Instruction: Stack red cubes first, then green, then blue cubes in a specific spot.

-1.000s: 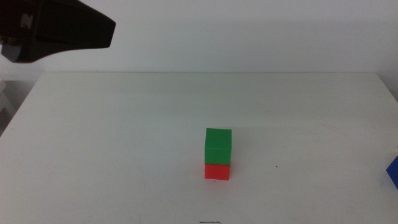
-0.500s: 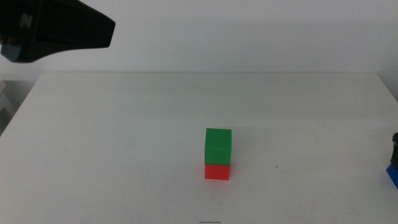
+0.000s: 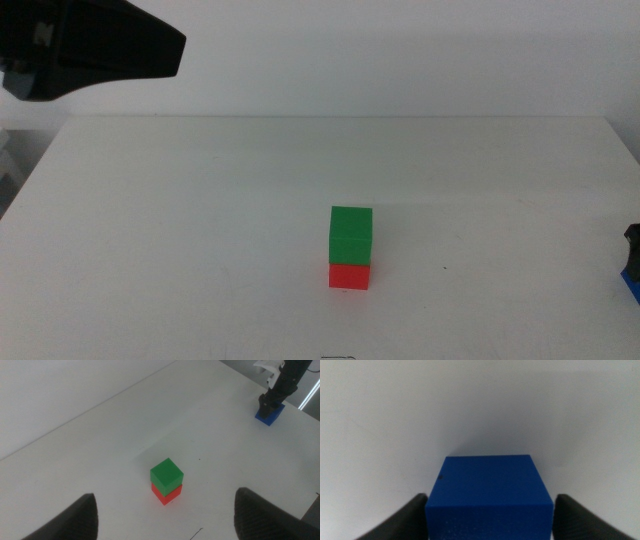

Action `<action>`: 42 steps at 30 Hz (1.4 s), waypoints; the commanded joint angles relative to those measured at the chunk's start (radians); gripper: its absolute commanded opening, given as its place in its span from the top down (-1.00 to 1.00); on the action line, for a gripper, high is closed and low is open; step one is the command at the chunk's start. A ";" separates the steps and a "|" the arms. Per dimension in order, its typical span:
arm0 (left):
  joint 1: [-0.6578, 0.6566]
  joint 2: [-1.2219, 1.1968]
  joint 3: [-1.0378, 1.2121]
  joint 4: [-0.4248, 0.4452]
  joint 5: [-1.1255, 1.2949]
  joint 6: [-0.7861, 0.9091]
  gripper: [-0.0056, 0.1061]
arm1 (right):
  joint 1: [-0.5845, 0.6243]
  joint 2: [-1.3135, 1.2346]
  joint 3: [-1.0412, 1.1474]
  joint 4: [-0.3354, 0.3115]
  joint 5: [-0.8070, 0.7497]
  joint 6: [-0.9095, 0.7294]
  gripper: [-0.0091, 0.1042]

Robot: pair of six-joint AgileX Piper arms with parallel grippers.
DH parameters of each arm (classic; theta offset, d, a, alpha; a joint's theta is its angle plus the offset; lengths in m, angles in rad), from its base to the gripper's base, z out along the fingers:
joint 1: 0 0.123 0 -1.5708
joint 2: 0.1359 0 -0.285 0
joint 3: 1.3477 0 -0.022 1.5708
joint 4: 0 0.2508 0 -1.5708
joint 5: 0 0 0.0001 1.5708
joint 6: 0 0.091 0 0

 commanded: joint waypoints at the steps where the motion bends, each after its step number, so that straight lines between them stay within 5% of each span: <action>1: -0.003 -0.009 -0.025 -0.034 -0.064 -0.004 -0.77 | -0.005 -0.047 -0.019 -0.018 0.003 -0.007 -0.03; 8: -0.003 -0.009 -0.025 -0.034 -0.064 -0.004 -0.77 | -0.004 -0.055 -0.019 -0.053 0.054 0.080 0.87; 24: -0.003 -0.009 -0.025 -0.034 -0.064 -0.004 -0.77 | 0.199 -0.290 -0.160 -0.123 0.322 0.576 0.86; 42: -0.003 -0.009 -0.025 -0.035 -0.064 -0.004 -0.77 | 0.748 -0.246 -0.324 -0.185 0.322 0.877 0.86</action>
